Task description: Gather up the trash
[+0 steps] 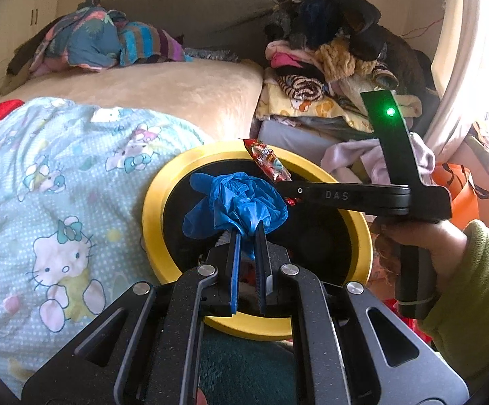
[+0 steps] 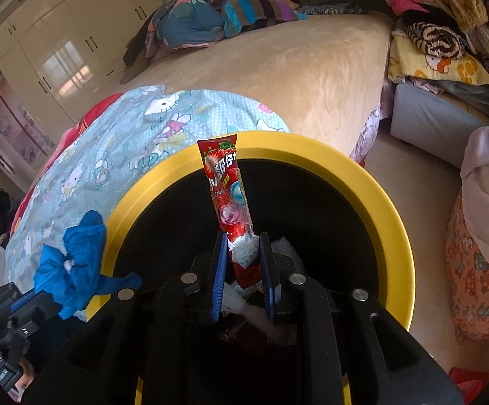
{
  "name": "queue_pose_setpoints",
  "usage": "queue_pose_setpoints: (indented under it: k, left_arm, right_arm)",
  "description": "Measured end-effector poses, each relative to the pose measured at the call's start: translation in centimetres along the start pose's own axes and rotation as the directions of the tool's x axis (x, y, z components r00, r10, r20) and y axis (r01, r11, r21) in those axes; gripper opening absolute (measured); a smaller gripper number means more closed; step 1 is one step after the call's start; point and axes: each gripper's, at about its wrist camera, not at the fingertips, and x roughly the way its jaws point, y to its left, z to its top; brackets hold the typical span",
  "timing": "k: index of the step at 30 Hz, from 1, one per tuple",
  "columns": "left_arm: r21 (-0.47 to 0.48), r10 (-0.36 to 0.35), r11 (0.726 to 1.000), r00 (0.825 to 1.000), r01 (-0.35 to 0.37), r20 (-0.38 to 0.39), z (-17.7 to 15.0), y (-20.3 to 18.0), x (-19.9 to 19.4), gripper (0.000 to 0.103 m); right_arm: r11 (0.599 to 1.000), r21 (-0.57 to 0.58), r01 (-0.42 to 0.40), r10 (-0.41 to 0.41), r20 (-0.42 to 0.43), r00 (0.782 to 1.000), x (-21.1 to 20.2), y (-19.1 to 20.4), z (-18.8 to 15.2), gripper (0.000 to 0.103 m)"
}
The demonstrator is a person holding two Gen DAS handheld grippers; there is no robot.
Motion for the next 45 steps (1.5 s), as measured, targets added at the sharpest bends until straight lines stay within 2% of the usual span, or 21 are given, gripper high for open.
queue_pose_setpoints:
  k: [13,15,19,22,27,30,31,33,34,36,40,44,45]
  left_arm:
    - [-0.002,-0.003,1.0,0.999,0.003,-0.053,0.5,0.1,2.7,0.005]
    - [0.001,-0.001,1.0,0.998,0.001,-0.056,0.7,0.1,3.0,0.008]
    - [-0.004,0.003,1.0,0.999,-0.003,-0.051,0.9,0.3,3.1,0.018]
    - [-0.02,0.005,1.0,0.999,-0.006,-0.045,1.0,0.6,2.9,0.036]
    - [-0.048,0.02,0.999,0.999,-0.022,-0.033,1.1,1.1,2.3,0.055]
    - [-0.063,0.036,0.997,0.999,-0.037,-0.017,1.2,1.3,1.6,0.076]
    - [-0.069,0.04,0.997,0.999,-0.041,-0.011,1.2,1.4,1.4,0.082]
    - [-0.081,0.049,0.996,0.999,-0.049,-0.001,1.2,1.8,0.9,0.088]
    - [-0.083,0.061,0.995,0.998,-0.06,0.006,1.3,1.9,0.7,0.092]
    - [-0.083,0.084,0.993,0.996,-0.082,0.021,1.3,2.2,0.2,0.092]
    - [-0.113,0.103,0.989,0.994,-0.098,0.039,1.5,3.1,-0.9,0.092]
    - [-0.134,0.128,0.984,0.99,-0.12,0.055,1.6,3.9,-2.0,0.092]
    - [-0.143,0.138,0.981,0.989,-0.129,0.059,1.6,4.2,-2.3,0.092]
  right_arm:
    - [0.999,0.045,-0.009,0.009,-0.005,1.0,0.0,-1.1,0.2,0.023]
    - [0.999,0.052,-0.011,0.011,-0.006,1.0,0.0,-1.2,0.2,0.024]
    - [0.999,0.054,-0.009,0.009,-0.008,1.0,-0.1,-1.2,0.1,0.028]
    - [0.999,0.05,-0.004,0.005,-0.007,1.0,-0.2,-1.1,0.1,0.036]
    - [0.999,0.04,0.006,-0.006,-0.001,1.0,-0.5,-0.8,0.4,0.051]
    - [0.999,0.03,0.01,-0.011,0.005,1.0,-0.8,-0.5,0.6,0.052]
    - [0.999,0.03,0.012,-0.012,0.006,1.0,-0.8,-0.5,0.6,0.058]
    - [0.999,0.029,0.019,-0.019,0.02,1.0,-1.2,-0.3,0.6,0.069]
    - [0.999,0.026,0.019,-0.02,0.024,1.0,-1.3,-0.2,0.7,0.069]
    - [1.0,0.021,0.02,-0.021,0.025,0.999,-1.5,0.1,0.7,0.07]
    - [1.0,0.014,0.027,-0.028,0.046,0.999,-2.3,0.8,0.8,0.079]
    - [1.0,-0.007,0.028,-0.028,0.058,0.998,-3.1,1.9,1.0,0.079]
    - [0.999,-0.016,0.032,-0.031,0.06,0.998,-3.3,2.2,1.0,0.083]
